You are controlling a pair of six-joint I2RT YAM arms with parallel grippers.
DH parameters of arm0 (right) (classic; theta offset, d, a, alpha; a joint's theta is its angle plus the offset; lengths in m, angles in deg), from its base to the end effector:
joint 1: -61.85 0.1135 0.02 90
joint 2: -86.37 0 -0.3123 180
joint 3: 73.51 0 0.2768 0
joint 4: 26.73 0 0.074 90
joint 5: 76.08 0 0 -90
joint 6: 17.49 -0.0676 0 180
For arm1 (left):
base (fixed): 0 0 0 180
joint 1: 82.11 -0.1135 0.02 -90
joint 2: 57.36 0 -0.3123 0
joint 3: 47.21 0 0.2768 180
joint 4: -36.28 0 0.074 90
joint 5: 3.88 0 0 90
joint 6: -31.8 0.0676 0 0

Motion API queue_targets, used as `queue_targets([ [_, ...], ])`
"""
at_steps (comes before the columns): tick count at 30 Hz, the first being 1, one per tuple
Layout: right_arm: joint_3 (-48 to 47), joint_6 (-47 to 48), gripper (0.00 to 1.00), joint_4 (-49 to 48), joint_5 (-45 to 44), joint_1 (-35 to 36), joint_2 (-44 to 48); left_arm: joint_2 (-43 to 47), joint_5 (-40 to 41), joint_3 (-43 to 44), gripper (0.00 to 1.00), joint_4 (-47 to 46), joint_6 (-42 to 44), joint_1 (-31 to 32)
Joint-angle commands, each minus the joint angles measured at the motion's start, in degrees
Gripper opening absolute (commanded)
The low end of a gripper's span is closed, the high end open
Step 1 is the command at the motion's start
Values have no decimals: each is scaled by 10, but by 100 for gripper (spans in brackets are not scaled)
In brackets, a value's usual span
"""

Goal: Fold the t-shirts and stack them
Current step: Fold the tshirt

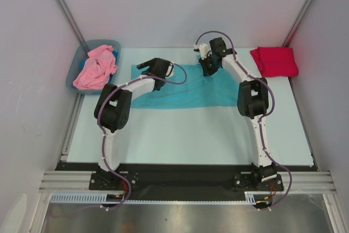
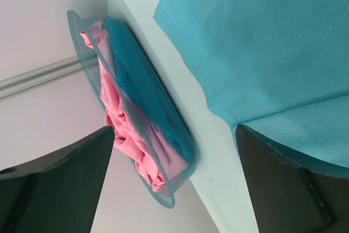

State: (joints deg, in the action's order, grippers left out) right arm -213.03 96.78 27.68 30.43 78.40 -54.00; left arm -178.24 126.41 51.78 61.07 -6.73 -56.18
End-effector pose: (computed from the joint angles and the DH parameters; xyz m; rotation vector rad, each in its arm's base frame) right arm 0.5854 0.1940 0.1945 -0.9790 2.3055 0.3095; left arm 0.4897 -0.1895 0.1870 1.2046 2.0522 1.0492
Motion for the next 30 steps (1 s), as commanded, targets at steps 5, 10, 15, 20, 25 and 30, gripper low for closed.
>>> queue_targets([
  [5, -17, 35, 0, 2, 6, 12, 34, -1, 4, 22, 100, -11, -12, 6],
  [10, -22, 48, 31, 27, -31, 16, 17, -2, 5, 26, 100, -12, -12, 5],
  [15, -24, 25, 43, 0, -41, 8, 26, -4, 4, 27, 100, -12, -11, 6],
  [20, -39, 16, 45, -13, -60, 1, 15, -3, 3, 27, 100, -11, -13, 8],
  [25, -38, 4, 44, -36, -78, -8, -2, -1, 5, 25, 100, -12, -15, 8],
  [30, -40, -13, 43, -80, -162, -26, -11, 2, 5, 19, 100, -11, -14, 9],
])
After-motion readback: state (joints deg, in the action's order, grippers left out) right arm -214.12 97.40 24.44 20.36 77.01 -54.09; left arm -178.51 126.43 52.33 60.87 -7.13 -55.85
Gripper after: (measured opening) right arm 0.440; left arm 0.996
